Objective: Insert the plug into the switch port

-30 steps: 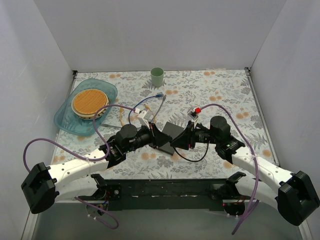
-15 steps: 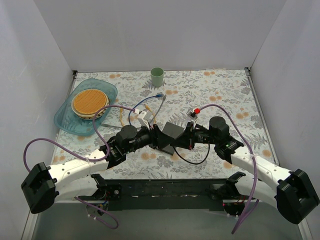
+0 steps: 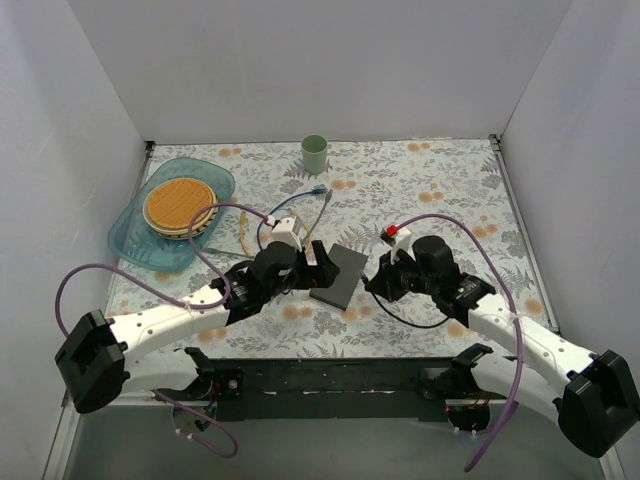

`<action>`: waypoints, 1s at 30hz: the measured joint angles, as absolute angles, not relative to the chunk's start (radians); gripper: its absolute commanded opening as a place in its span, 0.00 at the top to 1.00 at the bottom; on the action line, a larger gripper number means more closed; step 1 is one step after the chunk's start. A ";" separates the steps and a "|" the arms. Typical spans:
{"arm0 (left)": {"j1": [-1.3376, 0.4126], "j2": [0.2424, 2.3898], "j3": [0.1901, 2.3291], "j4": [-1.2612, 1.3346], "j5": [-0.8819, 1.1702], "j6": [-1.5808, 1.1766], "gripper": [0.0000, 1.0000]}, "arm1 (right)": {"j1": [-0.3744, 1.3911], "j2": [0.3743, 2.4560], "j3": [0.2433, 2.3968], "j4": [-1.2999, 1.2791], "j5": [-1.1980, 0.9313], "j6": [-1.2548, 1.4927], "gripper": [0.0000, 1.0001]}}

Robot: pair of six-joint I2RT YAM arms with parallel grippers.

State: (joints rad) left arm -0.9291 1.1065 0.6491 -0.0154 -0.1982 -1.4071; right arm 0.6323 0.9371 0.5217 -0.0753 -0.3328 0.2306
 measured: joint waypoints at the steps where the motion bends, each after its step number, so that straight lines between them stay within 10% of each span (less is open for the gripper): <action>1: -0.925 1.138 0.668 -0.034 -0.207 -1.402 0.09 | 0.632 0.941 0.528 -0.104 -0.299 0.223 0.99; 30: -0.670 1.771 0.947 0.046 0.295 -1.138 0.13 | 0.776 1.308 0.589 -0.252 -0.134 0.210 0.99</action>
State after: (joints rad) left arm -0.6697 1.7714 0.9474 0.0456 0.2951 -1.1378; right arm 0.7761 1.3075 0.5892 -0.2516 -0.1345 0.2104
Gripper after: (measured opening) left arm 0.869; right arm 0.056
